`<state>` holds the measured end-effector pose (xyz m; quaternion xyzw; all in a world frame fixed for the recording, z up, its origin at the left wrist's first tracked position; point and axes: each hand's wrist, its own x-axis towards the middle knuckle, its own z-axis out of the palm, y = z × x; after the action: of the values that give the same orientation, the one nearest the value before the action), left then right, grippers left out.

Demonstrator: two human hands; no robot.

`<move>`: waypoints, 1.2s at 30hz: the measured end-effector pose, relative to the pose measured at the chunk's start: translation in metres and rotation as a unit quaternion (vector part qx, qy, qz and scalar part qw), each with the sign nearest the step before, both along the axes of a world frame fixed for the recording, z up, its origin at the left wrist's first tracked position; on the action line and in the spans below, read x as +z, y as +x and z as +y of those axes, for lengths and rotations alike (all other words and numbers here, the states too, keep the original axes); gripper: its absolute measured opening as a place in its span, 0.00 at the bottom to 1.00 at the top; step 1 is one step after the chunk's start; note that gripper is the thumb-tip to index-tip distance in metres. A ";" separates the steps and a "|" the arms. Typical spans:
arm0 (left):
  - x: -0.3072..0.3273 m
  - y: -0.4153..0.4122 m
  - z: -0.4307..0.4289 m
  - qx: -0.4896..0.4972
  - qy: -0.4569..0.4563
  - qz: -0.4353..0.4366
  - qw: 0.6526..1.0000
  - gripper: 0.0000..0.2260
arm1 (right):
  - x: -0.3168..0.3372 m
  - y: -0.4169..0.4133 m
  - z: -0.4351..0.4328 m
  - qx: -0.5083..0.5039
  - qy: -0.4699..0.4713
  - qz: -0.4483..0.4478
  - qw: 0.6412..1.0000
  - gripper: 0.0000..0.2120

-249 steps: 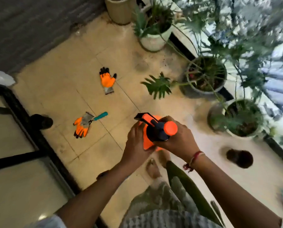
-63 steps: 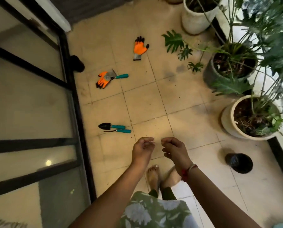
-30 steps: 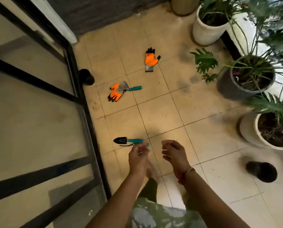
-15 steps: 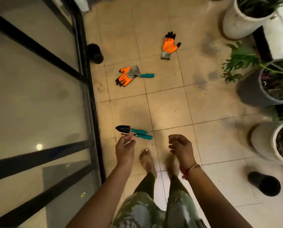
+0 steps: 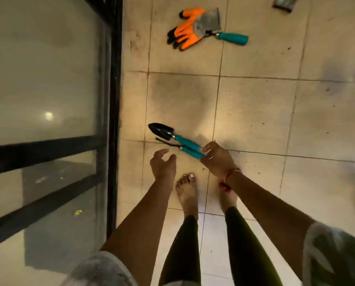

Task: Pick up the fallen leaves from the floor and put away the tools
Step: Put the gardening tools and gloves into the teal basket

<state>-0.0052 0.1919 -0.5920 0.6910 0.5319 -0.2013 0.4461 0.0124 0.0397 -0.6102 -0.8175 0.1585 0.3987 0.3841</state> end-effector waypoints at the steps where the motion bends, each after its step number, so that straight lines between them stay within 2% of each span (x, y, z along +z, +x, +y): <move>1: -0.022 -0.002 0.001 -0.008 0.004 0.026 1.000 0.12 | -0.026 -0.001 0.004 0.057 -0.029 0.022 0.998 0.16; 4: -0.066 -0.002 -0.002 -0.011 -0.024 0.081 0.996 0.13 | -0.087 -0.008 0.011 0.247 -0.138 0.024 0.959 0.27; 6: -0.088 -0.003 -0.005 -0.013 -0.037 0.082 0.996 0.14 | -0.119 -0.017 0.016 0.293 -0.191 0.002 0.937 0.29; 10: -0.120 -0.009 -0.005 0.010 -0.055 0.100 0.993 0.17 | -0.157 -0.028 0.029 0.326 -0.239 -0.061 0.913 0.27; 13: -0.129 -0.017 0.000 0.111 -0.098 0.126 0.981 0.19 | -0.170 -0.028 0.034 0.390 -0.249 -0.105 0.880 0.19; 16: -0.123 -0.022 0.005 0.208 -0.186 0.143 0.949 0.22 | -0.171 -0.025 0.033 0.417 -0.190 -0.080 0.885 0.17; 20: -0.123 -0.029 0.009 0.230 -0.194 0.135 0.944 0.32 | -0.152 -0.035 0.042 0.392 -0.049 -0.077 0.915 0.16; 21: -0.123 -0.028 0.009 0.233 -0.195 0.120 0.945 0.29 | -0.144 -0.039 0.046 0.374 -0.024 -0.089 0.923 0.15; 24: -0.119 -0.024 0.012 0.283 -0.164 0.057 0.943 0.08 | -0.126 -0.038 0.056 0.342 0.036 -0.107 0.933 0.13; 27: -0.115 -0.010 0.025 0.382 -0.115 0.011 0.917 0.09 | -0.118 -0.015 0.060 0.289 0.106 -0.097 0.947 0.16; 29: -0.116 -0.001 0.037 0.432 -0.100 0.001 0.896 0.09 | -0.124 0.005 0.058 0.207 0.072 -0.155 0.963 0.18; 31: -0.118 0.001 0.049 0.431 -0.092 0.005 0.898 0.09 | -0.140 0.022 0.055 0.204 -0.036 -0.209 0.956 0.21; 34: -0.123 -0.002 0.062 0.413 -0.091 0.004 0.906 0.10 | -0.164 0.039 0.053 0.340 -0.151 -0.141 0.918 0.31; 36: -0.126 -0.008 0.070 0.412 -0.095 -0.011 0.906 0.11 | -0.175 0.042 0.057 0.434 -0.175 -0.113 0.876 0.27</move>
<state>-0.0130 0.2618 -0.7181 0.3670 0.7428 -0.0414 0.5585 0.0539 0.0967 -0.7851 -0.8974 -0.1897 0.3965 0.0381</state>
